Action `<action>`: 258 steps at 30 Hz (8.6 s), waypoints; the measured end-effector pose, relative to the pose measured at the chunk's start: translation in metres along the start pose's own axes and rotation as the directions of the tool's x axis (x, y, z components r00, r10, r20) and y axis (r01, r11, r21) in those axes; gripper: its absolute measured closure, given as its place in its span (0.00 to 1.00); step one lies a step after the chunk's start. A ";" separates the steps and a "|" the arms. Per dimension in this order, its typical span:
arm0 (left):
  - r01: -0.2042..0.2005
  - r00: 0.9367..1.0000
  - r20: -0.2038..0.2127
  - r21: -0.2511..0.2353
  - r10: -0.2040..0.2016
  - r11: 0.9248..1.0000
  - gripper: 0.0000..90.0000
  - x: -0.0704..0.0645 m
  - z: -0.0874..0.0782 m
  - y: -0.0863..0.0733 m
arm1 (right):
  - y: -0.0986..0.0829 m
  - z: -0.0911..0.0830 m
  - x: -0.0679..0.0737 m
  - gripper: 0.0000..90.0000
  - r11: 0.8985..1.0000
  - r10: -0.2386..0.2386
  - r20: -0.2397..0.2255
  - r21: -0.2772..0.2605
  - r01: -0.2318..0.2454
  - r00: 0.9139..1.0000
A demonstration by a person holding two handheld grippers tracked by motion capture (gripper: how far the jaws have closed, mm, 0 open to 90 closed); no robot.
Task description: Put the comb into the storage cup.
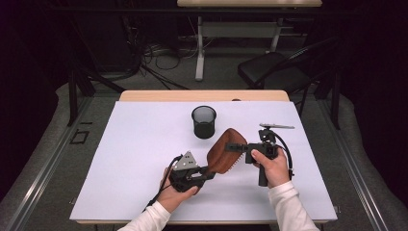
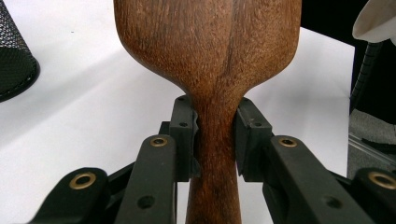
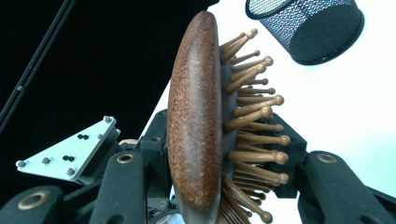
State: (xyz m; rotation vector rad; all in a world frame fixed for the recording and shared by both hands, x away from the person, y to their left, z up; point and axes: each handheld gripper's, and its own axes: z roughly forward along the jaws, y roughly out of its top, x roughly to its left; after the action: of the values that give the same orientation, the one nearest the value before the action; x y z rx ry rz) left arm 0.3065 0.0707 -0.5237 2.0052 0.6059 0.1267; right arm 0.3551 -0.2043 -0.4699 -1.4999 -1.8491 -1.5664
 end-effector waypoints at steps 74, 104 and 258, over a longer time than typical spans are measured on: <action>0.072 0.995 -0.065 -0.102 -0.079 0.992 0.39 0.011 -0.013 0.008 | 0.005 -0.018 -0.019 0.58 0.992 0.076 0.011 -0.103 -0.075 0.997; 0.109 0.972 -0.201 -0.088 -0.125 0.990 0.23 0.040 -0.032 0.010 | 0.006 -0.022 -0.019 0.58 0.990 0.075 0.009 -0.122 -0.073 0.997; 0.211 0.911 -0.324 -0.170 -0.256 0.963 0.01 0.085 -0.077 -0.001 | 0.108 -0.026 0.027 0.57 0.960 0.102 0.276 -0.280 -0.021 0.956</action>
State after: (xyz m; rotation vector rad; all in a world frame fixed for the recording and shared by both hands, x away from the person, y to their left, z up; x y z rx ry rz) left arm 0.3542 0.1726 -0.4995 1.7777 1.0303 0.3675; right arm 0.4234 -0.2268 -0.3811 -1.9838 -1.7603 -1.7058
